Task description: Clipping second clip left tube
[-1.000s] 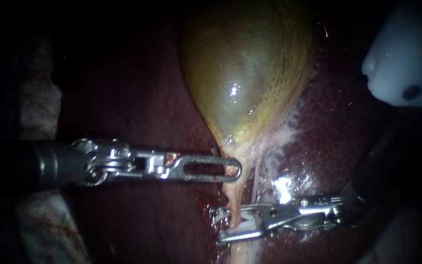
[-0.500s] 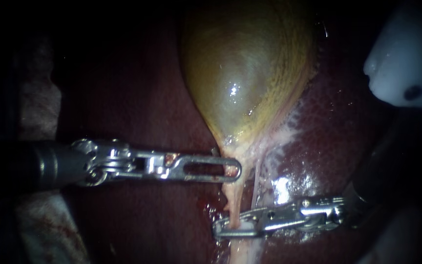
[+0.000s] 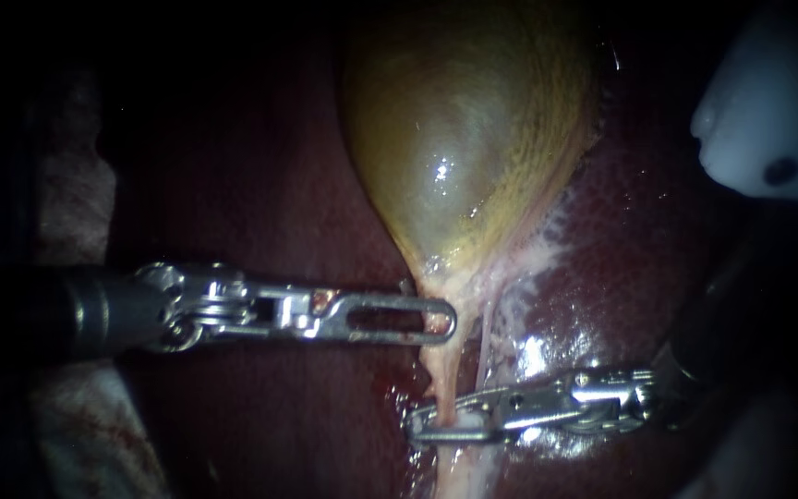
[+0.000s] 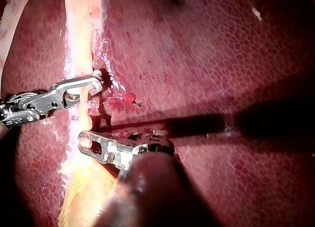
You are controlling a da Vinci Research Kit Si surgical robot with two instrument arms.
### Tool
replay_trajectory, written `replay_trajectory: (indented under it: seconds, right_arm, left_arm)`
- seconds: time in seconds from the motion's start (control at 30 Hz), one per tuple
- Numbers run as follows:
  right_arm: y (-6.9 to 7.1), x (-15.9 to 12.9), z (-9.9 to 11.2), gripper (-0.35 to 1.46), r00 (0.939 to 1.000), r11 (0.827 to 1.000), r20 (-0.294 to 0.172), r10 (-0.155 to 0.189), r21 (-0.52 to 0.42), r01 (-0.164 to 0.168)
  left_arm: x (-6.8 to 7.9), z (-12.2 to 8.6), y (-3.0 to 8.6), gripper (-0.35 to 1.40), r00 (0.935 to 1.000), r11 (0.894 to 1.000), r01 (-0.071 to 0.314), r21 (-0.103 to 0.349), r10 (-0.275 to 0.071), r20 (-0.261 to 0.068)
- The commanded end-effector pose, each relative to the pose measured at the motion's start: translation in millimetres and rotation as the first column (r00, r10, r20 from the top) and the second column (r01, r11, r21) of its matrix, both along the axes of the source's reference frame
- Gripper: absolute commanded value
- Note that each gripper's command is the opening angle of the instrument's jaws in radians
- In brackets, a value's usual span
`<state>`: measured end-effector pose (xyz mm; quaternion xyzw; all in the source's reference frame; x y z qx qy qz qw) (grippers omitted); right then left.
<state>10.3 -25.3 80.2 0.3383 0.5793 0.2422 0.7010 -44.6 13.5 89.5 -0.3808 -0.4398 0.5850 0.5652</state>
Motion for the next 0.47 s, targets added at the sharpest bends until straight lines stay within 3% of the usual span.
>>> replay_trajectory:
  seconds: [0.03,0.47]
  right_arm:
    - [0.0,0.0,0.0,-0.35,1.0000,1.000,0.000,0.000,0.000,0.000]
    - [0.0,0.0,0.0,-0.35,1.0000,1.000,0.000,0.001,0.005,-0.001]
  left_arm:
    - [0.0,0.0,0.0,-0.35,1.0000,1.000,0.000,0.000,0.000,0.000]
    - [0.0,0.1,0.0,-0.35,1.0000,1.000,0.000,-0.001,0.000,0.000]
